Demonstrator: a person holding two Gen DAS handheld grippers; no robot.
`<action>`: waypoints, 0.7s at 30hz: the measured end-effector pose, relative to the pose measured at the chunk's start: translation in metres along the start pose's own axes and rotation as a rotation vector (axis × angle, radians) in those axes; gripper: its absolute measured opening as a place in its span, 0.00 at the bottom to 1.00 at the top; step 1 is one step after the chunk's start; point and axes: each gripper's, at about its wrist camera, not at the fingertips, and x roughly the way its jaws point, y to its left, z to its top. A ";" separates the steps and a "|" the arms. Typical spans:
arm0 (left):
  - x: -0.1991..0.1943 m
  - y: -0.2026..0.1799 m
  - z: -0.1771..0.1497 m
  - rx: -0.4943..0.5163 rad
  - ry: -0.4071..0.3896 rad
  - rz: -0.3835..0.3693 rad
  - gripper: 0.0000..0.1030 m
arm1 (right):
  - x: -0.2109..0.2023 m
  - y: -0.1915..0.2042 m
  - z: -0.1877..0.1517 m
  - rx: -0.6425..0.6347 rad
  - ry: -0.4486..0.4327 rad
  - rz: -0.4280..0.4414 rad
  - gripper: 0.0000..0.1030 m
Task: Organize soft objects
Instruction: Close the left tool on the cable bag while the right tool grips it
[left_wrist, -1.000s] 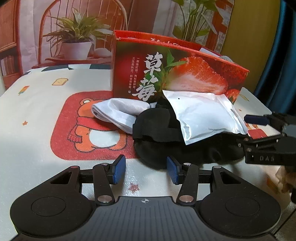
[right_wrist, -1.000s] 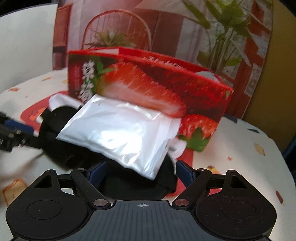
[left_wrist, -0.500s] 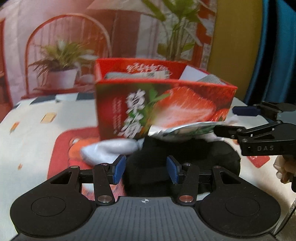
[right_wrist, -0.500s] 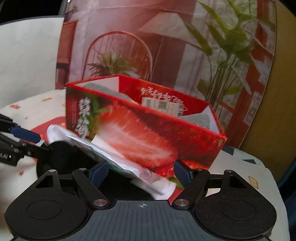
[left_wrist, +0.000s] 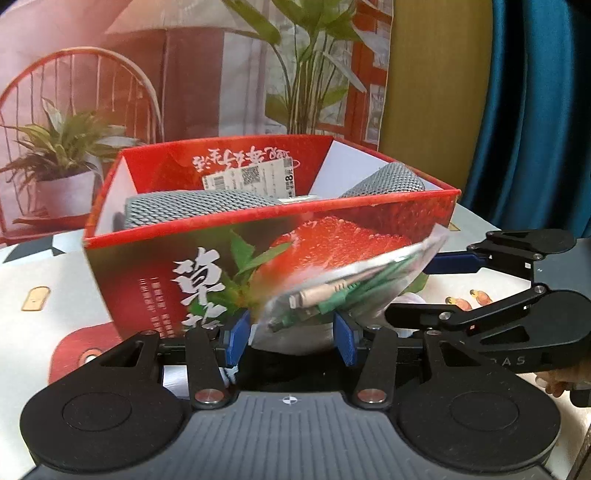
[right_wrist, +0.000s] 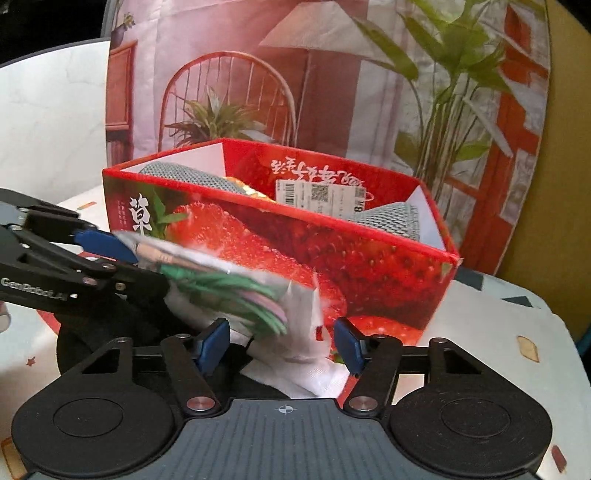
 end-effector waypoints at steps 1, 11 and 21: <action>0.003 0.000 0.000 -0.002 0.000 -0.006 0.44 | 0.002 0.000 0.001 -0.005 -0.002 0.009 0.56; -0.002 0.004 0.006 -0.016 -0.025 -0.017 0.32 | 0.006 -0.009 0.010 0.057 -0.036 0.046 0.35; -0.023 0.000 0.022 -0.043 -0.071 -0.050 0.30 | -0.014 -0.015 0.027 0.126 -0.057 0.072 0.34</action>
